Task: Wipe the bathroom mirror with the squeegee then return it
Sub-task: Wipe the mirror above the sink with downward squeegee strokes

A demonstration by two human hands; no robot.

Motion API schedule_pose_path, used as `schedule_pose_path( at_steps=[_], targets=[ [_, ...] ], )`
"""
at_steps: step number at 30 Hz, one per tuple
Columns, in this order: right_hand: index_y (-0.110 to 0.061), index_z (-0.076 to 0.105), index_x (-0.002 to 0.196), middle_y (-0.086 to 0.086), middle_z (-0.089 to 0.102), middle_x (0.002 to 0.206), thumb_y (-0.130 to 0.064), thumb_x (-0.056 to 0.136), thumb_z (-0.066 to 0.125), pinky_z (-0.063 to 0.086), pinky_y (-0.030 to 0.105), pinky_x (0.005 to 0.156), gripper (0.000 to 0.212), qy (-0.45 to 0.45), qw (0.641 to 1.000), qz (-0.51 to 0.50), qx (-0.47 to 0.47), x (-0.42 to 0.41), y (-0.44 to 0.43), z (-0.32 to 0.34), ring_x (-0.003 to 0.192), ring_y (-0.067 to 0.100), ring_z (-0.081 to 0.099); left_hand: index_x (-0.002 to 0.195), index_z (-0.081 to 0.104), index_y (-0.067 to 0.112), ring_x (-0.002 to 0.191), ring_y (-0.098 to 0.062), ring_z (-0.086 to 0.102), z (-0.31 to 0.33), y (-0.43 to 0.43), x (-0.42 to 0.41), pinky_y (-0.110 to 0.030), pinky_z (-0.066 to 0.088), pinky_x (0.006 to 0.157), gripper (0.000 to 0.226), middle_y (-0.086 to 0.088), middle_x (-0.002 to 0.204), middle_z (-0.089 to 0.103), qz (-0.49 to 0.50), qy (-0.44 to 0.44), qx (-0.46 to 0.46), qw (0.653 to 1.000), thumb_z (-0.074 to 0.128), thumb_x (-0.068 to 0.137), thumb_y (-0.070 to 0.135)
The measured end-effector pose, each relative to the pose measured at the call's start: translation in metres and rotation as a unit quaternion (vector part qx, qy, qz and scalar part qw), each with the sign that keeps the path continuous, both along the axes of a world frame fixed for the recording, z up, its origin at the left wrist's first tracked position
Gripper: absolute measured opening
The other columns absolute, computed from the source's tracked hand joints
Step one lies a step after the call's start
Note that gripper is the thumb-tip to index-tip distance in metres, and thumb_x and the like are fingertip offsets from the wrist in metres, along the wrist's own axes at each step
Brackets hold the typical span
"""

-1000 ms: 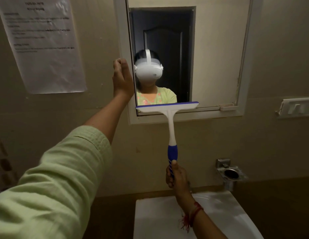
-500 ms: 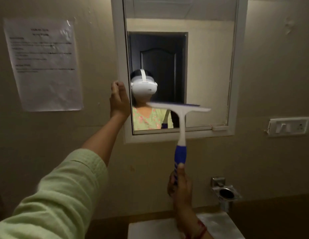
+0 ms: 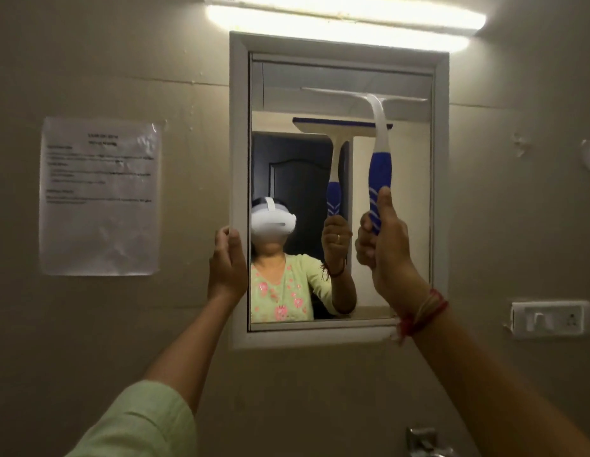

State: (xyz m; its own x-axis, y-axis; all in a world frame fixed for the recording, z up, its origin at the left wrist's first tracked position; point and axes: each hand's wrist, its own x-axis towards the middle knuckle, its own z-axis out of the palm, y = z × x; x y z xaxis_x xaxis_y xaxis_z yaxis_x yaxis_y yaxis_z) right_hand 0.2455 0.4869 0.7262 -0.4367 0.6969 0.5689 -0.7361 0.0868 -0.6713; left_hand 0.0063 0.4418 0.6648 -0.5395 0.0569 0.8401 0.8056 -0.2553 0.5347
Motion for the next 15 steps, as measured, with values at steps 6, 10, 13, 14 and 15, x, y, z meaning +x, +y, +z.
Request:
schedule_pose_path(
  at_steps=[6, 10, 13, 14, 15],
  targets=[
    [-0.016, 0.051, 0.063, -0.007, 0.039, 0.033, -0.049, 0.097, 0.034, 0.031, 0.006, 0.034, 0.051, -0.013, 1.000, -0.007, 0.024, -0.004, 0.006, 0.044, 0.025, 0.002, 0.034, 0.094, 0.046, 0.016, 0.065, -0.009, 0.044, 0.001, 0.001, 0.000, -0.023, 0.024, 0.059, 0.031, 0.016, 0.069, 0.047, -0.002, 0.009, 0.013, 1.000, 0.025, 0.097, 0.038],
    [-0.018, 0.051, 0.067, -0.009, 0.041, 0.033, -0.049, 0.098, 0.031, 0.031, 0.009, 0.033, 0.048, -0.032, 0.996, -0.067, 0.042, -0.007, 0.010, 0.055, 0.026, 0.003, 0.035, 0.094, 0.047, 0.014, 0.065, -0.008, 0.045, 0.002, 0.000, 0.001, -0.022, 0.025, 0.058, 0.030, 0.014, 0.070, 0.047, -0.010, 0.013, 0.015, 1.000, 0.027, 0.098, 0.036],
    [-0.023, 0.047, 0.073, -0.014, 0.051, 0.047, -0.045, 0.099, 0.030, 0.035, 0.010, 0.035, 0.039, -0.037, 0.991, -0.115, 0.058, -0.009, 0.011, 0.059, 0.028, 0.000, 0.046, 0.094, 0.047, 0.013, 0.065, -0.005, 0.046, 0.002, -0.001, 0.002, -0.023, 0.025, 0.058, 0.036, 0.013, 0.070, 0.047, -0.012, 0.025, 0.019, 0.999, 0.025, 0.095, 0.040],
    [-0.024, 0.045, 0.074, -0.014, 0.051, 0.057, -0.043, 0.100, 0.029, 0.036, 0.009, 0.036, 0.036, -0.037, 0.990, -0.122, 0.064, -0.009, 0.011, 0.060, 0.030, -0.002, 0.048, 0.094, 0.047, 0.013, 0.065, -0.003, 0.046, 0.002, -0.001, 0.002, -0.023, 0.025, 0.057, 0.036, 0.013, 0.071, 0.047, -0.015, 0.025, 0.018, 0.999, 0.024, 0.094, 0.041],
    [-0.025, 0.045, 0.075, -0.012, 0.048, 0.065, -0.042, 0.100, 0.028, 0.036, 0.008, 0.037, 0.034, -0.038, 0.989, -0.124, 0.068, -0.010, 0.011, 0.060, 0.031, -0.003, 0.049, 0.095, 0.047, 0.012, 0.065, -0.002, 0.046, 0.002, -0.001, 0.002, -0.022, 0.025, 0.057, 0.036, 0.013, 0.071, 0.047, -0.017, 0.025, 0.018, 0.999, 0.025, 0.095, 0.040]
  ],
)
